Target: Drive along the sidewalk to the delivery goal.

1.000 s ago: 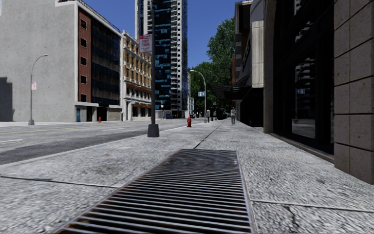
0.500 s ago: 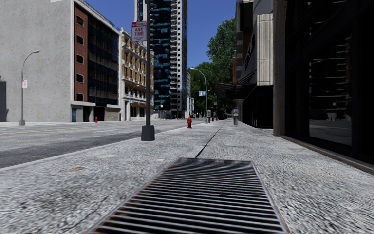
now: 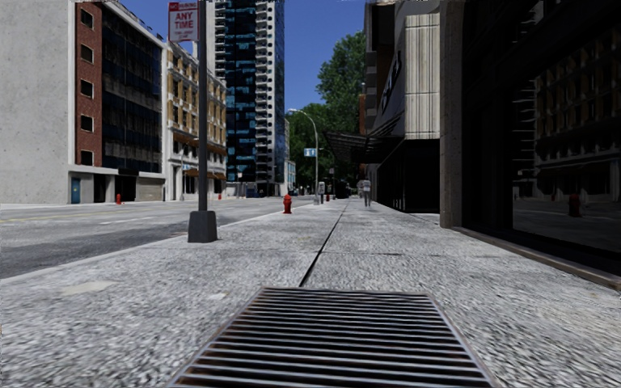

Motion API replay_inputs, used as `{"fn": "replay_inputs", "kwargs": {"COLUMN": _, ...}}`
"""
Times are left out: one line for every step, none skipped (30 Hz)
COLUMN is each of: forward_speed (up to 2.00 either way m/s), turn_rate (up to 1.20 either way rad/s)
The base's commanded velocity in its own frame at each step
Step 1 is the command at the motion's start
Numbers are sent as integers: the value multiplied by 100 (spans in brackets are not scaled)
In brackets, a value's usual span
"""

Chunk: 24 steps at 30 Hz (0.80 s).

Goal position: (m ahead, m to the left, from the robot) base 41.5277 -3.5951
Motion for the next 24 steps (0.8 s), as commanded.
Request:
{"fn": "replay_inputs", "kwargs": {"forward_speed": 200, "turn_rate": 0}}
{"fn": "replay_inputs", "kwargs": {"forward_speed": 200, "turn_rate": 0}}
{"fn": "replay_inputs", "kwargs": {"forward_speed": 200, "turn_rate": 0}}
{"fn": "replay_inputs", "kwargs": {"forward_speed": 200, "turn_rate": 0}}
{"fn": "replay_inputs", "kwargs": {"forward_speed": 200, "turn_rate": 0}}
{"fn": "replay_inputs", "kwargs": {"forward_speed": 200, "turn_rate": 0}}
{"fn": "replay_inputs", "kwargs": {"forward_speed": 200, "turn_rate": 0}}
{"fn": "replay_inputs", "kwargs": {"forward_speed": 200, "turn_rate": 0}}
{"fn": "replay_inputs", "kwargs": {"forward_speed": 200, "turn_rate": 0}}
{"fn": "replay_inputs", "kwargs": {"forward_speed": 200, "turn_rate": 0}}
{"fn": "replay_inputs", "kwargs": {"forward_speed": 200, "turn_rate": 0}}
{"fn": "replay_inputs", "kwargs": {"forward_speed": 200, "turn_rate": 0}}
{"fn": "replay_inputs", "kwargs": {"forward_speed": 200, "turn_rate": 0}}
{"fn": "replay_inputs", "kwargs": {"forward_speed": 200, "turn_rate": 0}}
{"fn": "replay_inputs", "kwargs": {"forward_speed": 200, "turn_rate": 0}}
{"fn": "replay_inputs", "kwargs": {"forward_speed": 200, "turn_rate": 0}}
{"fn": "replay_inputs", "kwargs": {"forward_speed": 200, "turn_rate": -96}}
{"fn": "replay_inputs", "kwargs": {"forward_speed": 200, "turn_rate": -120}}
{"fn": "replay_inputs", "kwargs": {"forward_speed": 200, "turn_rate": -120}}
{"fn": "replay_inputs", "kwargs": {"forward_speed": 200, "turn_rate": -120}}
{"fn": "replay_inputs", "kwargs": {"forward_speed": 200, "turn_rate": -43}}
{"fn": "replay_inputs", "kwargs": {"forward_speed": 200, "turn_rate": -1}}
{"fn": "replay_inputs", "kwargs": {"forward_speed": 200, "turn_rate": 0}}
{"fn": "replay_inputs", "kwargs": {"forward_speed": 200, "turn_rate": 0}}
